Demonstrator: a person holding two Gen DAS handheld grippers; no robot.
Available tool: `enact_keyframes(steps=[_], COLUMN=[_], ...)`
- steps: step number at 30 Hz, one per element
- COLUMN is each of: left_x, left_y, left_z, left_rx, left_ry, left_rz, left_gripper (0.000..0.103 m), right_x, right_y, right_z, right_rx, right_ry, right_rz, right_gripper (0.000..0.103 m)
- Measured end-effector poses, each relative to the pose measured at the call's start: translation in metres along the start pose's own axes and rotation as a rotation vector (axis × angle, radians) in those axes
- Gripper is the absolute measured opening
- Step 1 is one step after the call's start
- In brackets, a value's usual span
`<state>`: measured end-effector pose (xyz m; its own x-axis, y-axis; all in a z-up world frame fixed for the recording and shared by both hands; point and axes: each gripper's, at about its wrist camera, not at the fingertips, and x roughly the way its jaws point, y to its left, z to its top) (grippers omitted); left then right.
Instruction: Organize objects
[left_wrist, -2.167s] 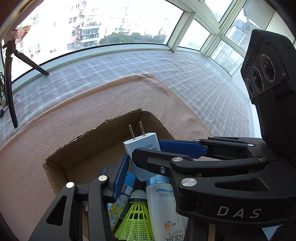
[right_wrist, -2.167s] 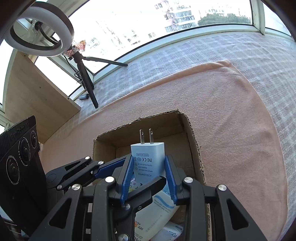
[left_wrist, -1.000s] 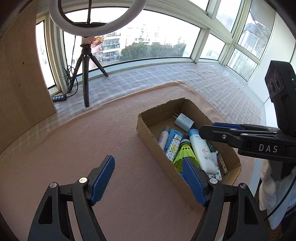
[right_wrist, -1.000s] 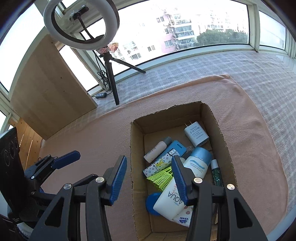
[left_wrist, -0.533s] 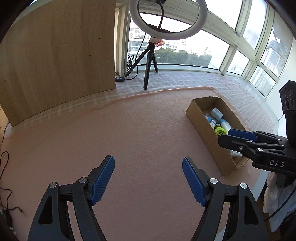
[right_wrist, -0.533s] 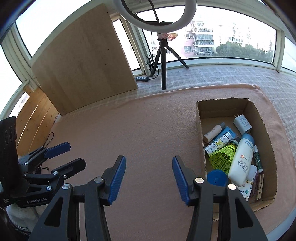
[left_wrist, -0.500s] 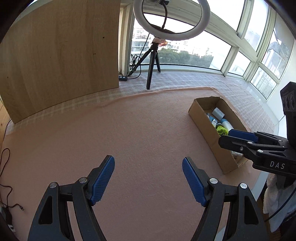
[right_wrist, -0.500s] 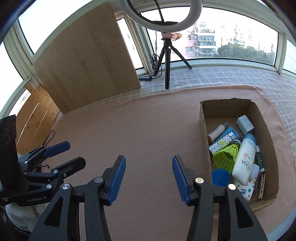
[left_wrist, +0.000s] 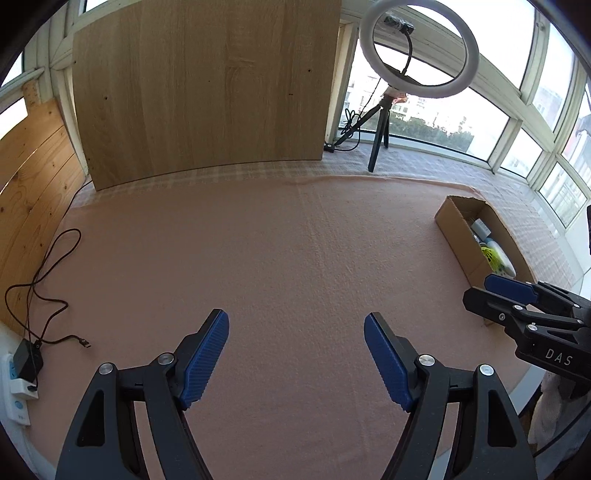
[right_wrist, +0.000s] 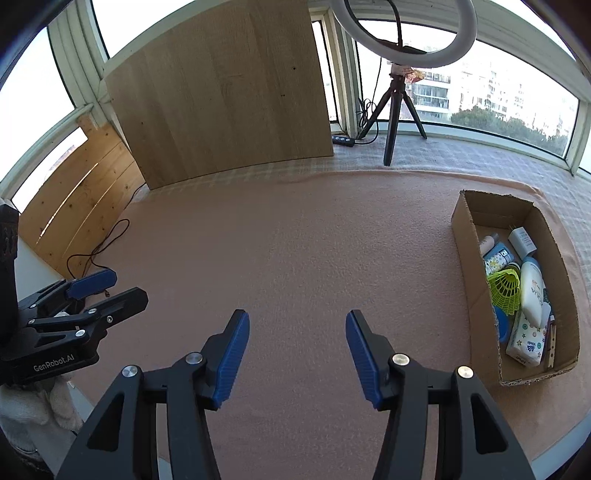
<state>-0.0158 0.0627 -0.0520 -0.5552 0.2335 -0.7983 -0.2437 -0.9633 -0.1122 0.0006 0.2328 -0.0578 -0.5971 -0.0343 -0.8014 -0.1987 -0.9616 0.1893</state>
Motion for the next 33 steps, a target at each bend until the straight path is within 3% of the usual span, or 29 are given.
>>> enact_keyframes(steps=[14,33], left_x=[-0.017,-0.012], left_y=[0.007,0.005], left_z=[-0.011,-0.006], left_rx=[-0.034,-0.028], left_ry=[-0.007,0.010], left_rz=[0.002,0.022], left_gripper=[0.079,0.079], right_x=[-0.001,0.001], right_y=[0.046,0.039], right_z=[-0.005,-0.005], right_rx=[-0.058,-0.032], right_ry=[-0.019,-0.018], right_rz=[0.009,-0.008], right_gripper=[0.051,0.051])
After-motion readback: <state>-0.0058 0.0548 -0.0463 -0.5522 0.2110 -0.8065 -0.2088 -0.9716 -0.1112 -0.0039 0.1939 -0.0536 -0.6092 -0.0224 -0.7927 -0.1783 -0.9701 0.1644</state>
